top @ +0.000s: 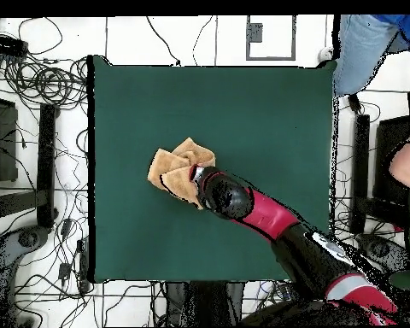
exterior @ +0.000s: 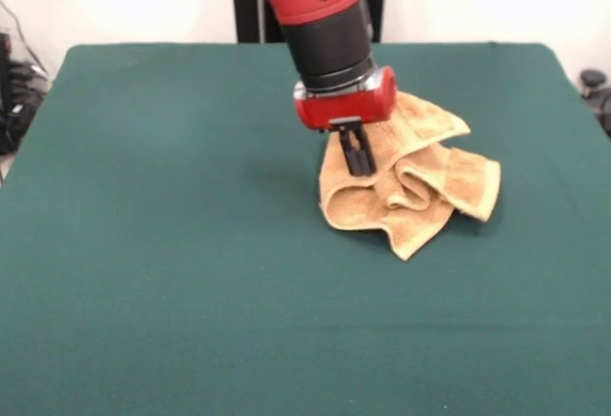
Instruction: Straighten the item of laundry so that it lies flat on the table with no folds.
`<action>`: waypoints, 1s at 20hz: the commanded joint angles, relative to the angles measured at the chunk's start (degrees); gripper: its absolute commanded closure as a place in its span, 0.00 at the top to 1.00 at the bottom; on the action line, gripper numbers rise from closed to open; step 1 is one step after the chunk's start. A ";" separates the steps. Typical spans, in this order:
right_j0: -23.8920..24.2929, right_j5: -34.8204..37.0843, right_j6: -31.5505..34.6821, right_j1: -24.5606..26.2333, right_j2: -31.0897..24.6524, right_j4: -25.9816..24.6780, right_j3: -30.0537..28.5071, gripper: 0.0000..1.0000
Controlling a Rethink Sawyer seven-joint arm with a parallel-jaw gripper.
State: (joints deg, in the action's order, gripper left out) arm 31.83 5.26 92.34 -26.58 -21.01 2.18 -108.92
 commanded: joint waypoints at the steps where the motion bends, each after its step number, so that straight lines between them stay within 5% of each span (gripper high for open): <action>1: -8.01 5.82 10.33 -2.99 5.84 2.37 2.77 0.00; 8: -6.44 3.34 12.21 -1.83 3.95 4.17 1.41 0.00; 9: -6.15 3.20 12.65 -1.63 3.58 4.60 1.25 1.00; 20: -6.57 2.92 12.89 -1.66 3.69 6.19 0.39 1.00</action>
State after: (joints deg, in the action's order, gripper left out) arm 27.06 5.28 92.34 -30.05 -16.67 4.40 -108.96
